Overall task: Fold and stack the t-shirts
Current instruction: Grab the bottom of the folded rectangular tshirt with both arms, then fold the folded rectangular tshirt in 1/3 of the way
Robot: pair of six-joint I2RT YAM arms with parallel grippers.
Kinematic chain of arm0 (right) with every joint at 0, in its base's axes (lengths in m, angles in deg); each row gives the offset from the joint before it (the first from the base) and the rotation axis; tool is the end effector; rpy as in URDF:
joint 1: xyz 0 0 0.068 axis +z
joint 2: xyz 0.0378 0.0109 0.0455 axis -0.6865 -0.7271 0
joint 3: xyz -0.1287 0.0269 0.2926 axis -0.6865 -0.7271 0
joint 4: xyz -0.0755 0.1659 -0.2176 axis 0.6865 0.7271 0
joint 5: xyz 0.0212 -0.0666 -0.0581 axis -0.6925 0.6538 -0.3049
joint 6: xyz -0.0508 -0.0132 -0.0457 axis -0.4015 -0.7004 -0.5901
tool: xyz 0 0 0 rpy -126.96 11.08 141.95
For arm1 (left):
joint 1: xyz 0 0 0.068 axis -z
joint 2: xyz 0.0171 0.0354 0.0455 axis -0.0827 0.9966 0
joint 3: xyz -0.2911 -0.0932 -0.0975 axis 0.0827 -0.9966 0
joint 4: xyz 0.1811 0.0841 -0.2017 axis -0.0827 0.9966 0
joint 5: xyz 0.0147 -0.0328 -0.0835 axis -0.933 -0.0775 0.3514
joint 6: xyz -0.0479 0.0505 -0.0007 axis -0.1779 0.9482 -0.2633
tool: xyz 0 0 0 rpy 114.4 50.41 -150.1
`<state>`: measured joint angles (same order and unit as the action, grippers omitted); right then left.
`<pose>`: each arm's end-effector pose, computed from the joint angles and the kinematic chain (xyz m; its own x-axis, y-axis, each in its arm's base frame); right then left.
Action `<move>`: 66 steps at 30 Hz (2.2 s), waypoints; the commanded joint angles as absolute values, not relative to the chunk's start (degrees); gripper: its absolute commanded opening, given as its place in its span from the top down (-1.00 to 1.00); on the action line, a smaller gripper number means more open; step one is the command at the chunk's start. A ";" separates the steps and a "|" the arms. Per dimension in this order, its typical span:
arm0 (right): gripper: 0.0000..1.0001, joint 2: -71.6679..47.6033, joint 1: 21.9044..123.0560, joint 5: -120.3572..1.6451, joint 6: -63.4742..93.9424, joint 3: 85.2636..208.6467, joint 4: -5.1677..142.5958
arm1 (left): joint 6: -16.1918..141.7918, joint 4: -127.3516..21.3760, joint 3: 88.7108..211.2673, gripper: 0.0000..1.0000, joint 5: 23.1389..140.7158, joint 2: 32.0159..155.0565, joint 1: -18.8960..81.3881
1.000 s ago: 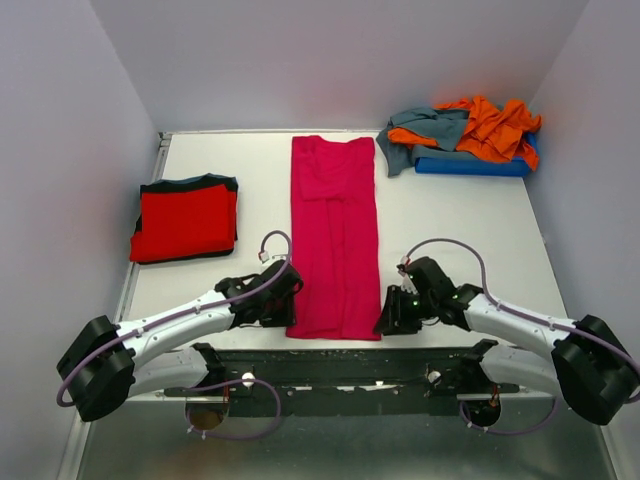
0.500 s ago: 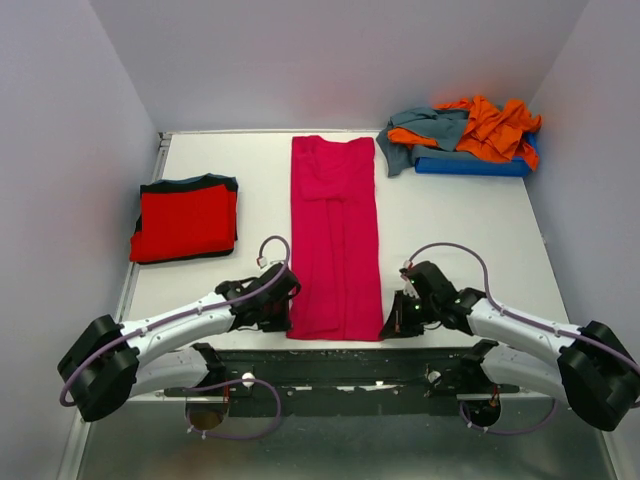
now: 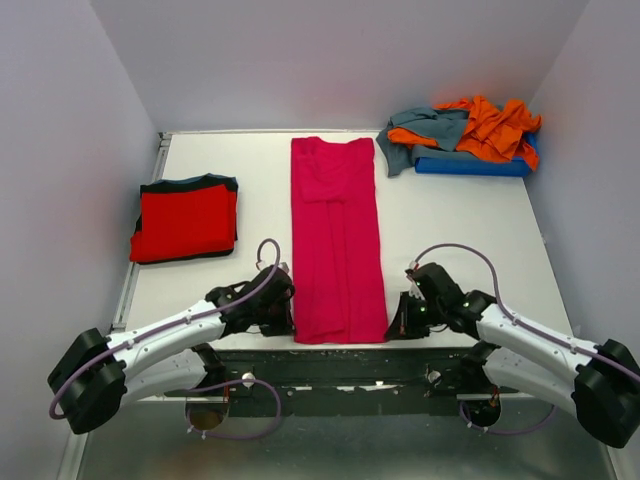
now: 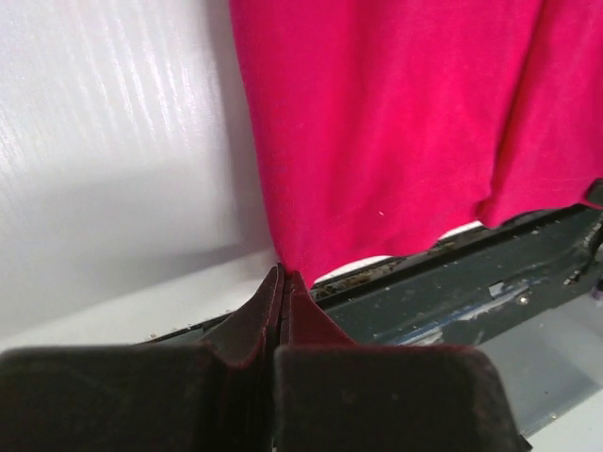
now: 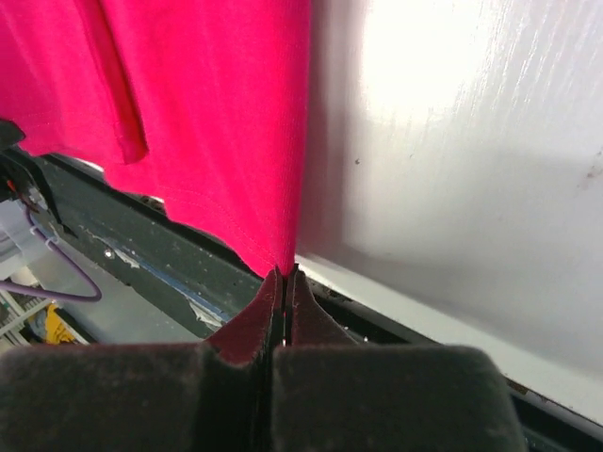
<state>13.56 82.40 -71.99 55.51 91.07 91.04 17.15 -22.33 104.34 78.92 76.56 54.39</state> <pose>0.1133 0.1171 0.1548 -0.9869 0.0841 -0.1374 -0.0118 0.8128 0.5824 0.1126 -0.1406 0.1760 -0.9676 -0.1544 -0.1998 -0.0472 0.8879 -0.4576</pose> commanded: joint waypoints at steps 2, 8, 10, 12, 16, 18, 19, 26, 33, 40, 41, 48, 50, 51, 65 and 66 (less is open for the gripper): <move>0.99 18.15 82.82 -70.00 55.27 93.29 97.21 | 15.05 -20.30 104.10 1.00 80.96 73.32 54.23; 0.99 18.95 82.82 -66.40 53.34 99.26 100.46 | 15.75 -22.76 106.82 1.00 81.14 73.33 53.09; 0.99 18.17 82.47 -64.03 52.98 101.72 100.81 | 17.77 -23.46 109.88 1.00 81.22 73.50 50.46; 0.99 15.71 81.07 -62.44 52.37 104.79 100.03 | 20.31 -23.64 113.57 1.00 80.00 75.07 46.34; 0.99 7.81 75.01 -64.10 50.70 111.82 95.12 | 25.06 -27.40 121.48 1.00 80.43 81.39 39.48; 0.99 2.81 71.32 -64.72 49.64 115.86 92.57 | 26.30 -29.25 125.09 1.00 80.35 86.04 36.75; 0.99 0.08 69.91 -64.81 48.94 118.14 92.12 | 26.65 -29.87 126.58 1.00 80.00 87.81 35.26; 0.99 -21.19 64.89 -66.92 46.83 138.09 92.81 | 24.90 -38.66 133.88 1.00 80.87 100.55 25.94; 0.99 -34.39 61.99 -67.89 46.56 151.20 94.48 | 25.77 -41.83 141.61 1.00 81.13 111.37 21.71; 0.99 -41.60 60.50 -67.45 46.12 158.94 97.30 | 28.06 -40.78 150.15 1.00 82.98 120.69 21.36; 0.99 -42.13 60.32 -67.36 46.04 159.30 97.12 | 28.15 -40.69 150.85 1.00 82.90 121.31 21.36; 0.99 -46.78 59.09 -67.89 45.95 163.68 97.03 | 28.76 -40.51 154.80 1.00 82.98 125.96 20.22; 0.98 -49.15 58.82 -68.67 46.21 165.53 97.03 | 28.68 -40.43 156.39 1.00 83.60 127.89 19.95; 0.87 -50.64 58.74 -69.37 46.04 166.84 96.77 | 28.76 -40.51 157.18 1.00 83.68 128.60 19.86; -0.19 -31.87 58.73 -66.65 44.54 141.58 87.65 | 34.65 -37.44 148.15 -0.53 79.20 119.48 21.18; -0.16 -30.28 58.73 -67.35 44.54 138.59 86.50 | 34.65 -37.70 145.78 -0.48 79.38 118.34 21.70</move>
<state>-37.47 59.08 -66.15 45.30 147.87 93.05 32.80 -37.93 152.58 80.41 124.69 20.39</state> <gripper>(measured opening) 0.608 0.778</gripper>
